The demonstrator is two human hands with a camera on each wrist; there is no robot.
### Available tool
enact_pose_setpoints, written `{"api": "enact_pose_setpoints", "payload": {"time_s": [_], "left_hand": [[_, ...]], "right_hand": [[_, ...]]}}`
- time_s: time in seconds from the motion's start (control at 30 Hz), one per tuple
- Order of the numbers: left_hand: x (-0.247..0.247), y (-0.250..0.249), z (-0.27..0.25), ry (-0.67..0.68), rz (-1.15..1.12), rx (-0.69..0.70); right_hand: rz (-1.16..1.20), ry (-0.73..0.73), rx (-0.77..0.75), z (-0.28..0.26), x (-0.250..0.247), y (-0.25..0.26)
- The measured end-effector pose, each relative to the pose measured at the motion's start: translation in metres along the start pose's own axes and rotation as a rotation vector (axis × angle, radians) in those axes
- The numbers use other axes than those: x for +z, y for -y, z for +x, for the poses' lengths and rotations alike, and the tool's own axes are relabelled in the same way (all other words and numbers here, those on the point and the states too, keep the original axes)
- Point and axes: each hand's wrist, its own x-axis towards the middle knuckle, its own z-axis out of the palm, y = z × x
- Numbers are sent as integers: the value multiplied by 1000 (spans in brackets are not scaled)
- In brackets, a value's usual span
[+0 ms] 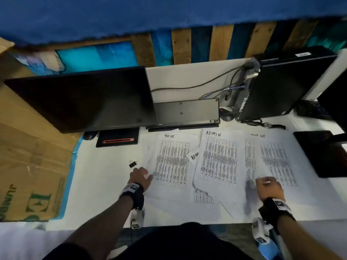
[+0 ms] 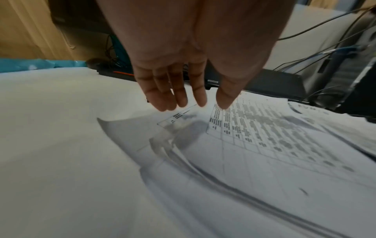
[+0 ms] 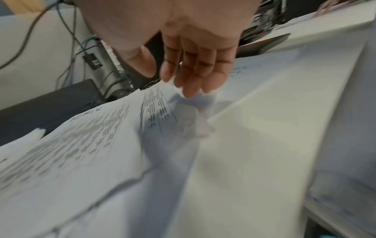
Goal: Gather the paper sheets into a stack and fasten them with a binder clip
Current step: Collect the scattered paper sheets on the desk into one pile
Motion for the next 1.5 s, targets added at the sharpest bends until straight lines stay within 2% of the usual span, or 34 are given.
{"api": "enact_pose_setpoints", "payload": {"time_s": [0.1,0.27,0.37,0.43,0.53,0.6,0.8,0.9,1.0,1.13,1.23,1.4,1.5], "left_hand": [[-5,-9,14,28,5,-74],[3,-18,22,106,89,-62],[8,-19,22,111,106,-75],[9,-20,25,94,119,-80],[12,-25,29,93,98,-113],[13,-31,30,78,81,-138],[21,-45,30,52,59,-190],[22,-51,31,41,58,-210],[21,-57,32,77,13,-257],[24,-61,34,105,-85,-281],[21,-61,36,118,-153,-278],[5,-61,34,86,-215,-251],[-13,-62,32,54,-268,-162]], "right_hand": [[-76,36,115,12,11,19],[-336,122,172,19,43,32],[-428,86,145,12,52,45],[-403,62,75,13,57,54],[-194,151,61,22,61,56],[-134,183,40,28,54,55],[-165,125,31,76,-1,42],[-198,186,20,95,-13,42],[-248,254,-40,96,-3,46],[-308,261,-127,89,8,60],[-338,362,-182,90,9,67],[-255,491,-151,87,9,63],[-268,529,-137,76,16,66]]}}
